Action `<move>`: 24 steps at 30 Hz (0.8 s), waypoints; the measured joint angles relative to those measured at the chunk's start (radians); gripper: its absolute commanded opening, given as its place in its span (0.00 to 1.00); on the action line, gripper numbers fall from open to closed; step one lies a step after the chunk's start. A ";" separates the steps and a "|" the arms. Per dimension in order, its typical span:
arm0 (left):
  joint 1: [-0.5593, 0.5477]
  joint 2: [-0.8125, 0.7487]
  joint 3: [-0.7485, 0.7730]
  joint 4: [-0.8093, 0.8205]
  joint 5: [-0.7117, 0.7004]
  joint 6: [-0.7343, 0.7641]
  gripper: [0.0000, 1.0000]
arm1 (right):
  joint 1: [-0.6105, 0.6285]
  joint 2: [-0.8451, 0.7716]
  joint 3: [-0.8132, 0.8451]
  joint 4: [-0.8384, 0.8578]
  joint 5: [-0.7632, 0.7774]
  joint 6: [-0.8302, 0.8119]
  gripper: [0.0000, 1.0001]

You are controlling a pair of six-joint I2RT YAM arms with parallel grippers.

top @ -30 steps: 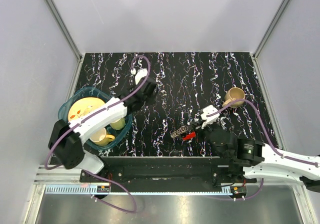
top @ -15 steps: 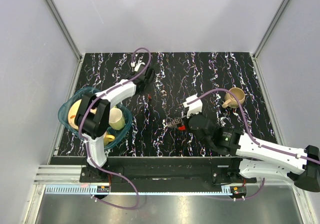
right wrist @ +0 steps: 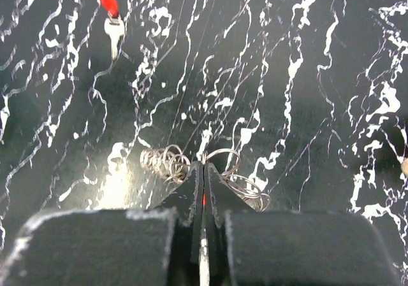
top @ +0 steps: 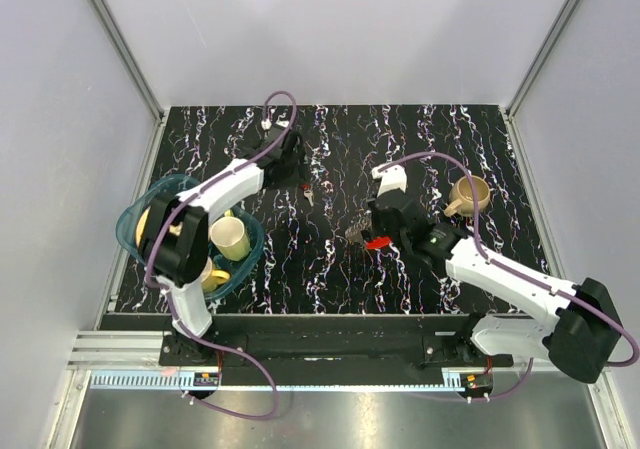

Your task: Remove the keys from the keyring

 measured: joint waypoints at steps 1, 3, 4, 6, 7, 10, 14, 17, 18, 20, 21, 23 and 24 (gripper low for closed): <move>0.002 -0.025 -0.002 -0.011 -0.001 0.009 0.78 | -0.015 0.006 0.009 0.003 -0.015 0.000 0.00; 0.004 -0.109 -0.019 -0.017 -0.002 0.036 0.78 | -0.052 0.019 0.036 0.013 -0.052 -0.002 0.00; 0.005 -0.153 -0.029 -0.020 -0.001 0.054 0.79 | -0.069 0.026 0.048 0.024 -0.069 -0.004 0.00; 0.005 -0.250 -0.055 -0.020 0.003 0.090 0.79 | -0.097 0.038 0.070 0.035 -0.100 -0.011 0.00; 0.005 -0.290 -0.066 -0.021 0.006 0.108 0.82 | -0.106 0.043 0.076 0.040 -0.107 -0.014 0.00; 0.005 -0.398 -0.100 -0.029 0.022 0.156 0.97 | -0.167 0.071 0.090 0.057 -0.164 -0.021 0.00; 0.005 -0.504 -0.178 -0.044 0.062 0.209 0.98 | -0.285 0.167 0.111 0.079 -0.253 -0.033 0.00; 0.005 -0.574 -0.250 -0.054 0.082 0.237 0.98 | -0.378 0.269 0.154 0.081 -0.336 -0.042 0.00; 0.005 -0.602 -0.278 -0.058 0.087 0.245 0.98 | -0.410 0.307 0.175 0.083 -0.363 -0.043 0.00; 0.005 -0.662 -0.329 -0.061 0.093 0.262 0.99 | -0.446 0.375 0.220 0.082 -0.407 -0.049 0.00; 0.005 -0.697 -0.355 -0.063 0.094 0.270 0.99 | -0.477 0.413 0.248 0.085 -0.428 -0.053 0.00; 0.005 -0.757 -0.393 -0.060 0.091 0.290 0.99 | -0.509 0.490 0.307 0.087 -0.454 -0.061 0.00; 0.005 -0.785 -0.412 -0.056 0.085 0.298 0.99 | -0.522 0.526 0.335 0.089 -0.462 -0.066 0.00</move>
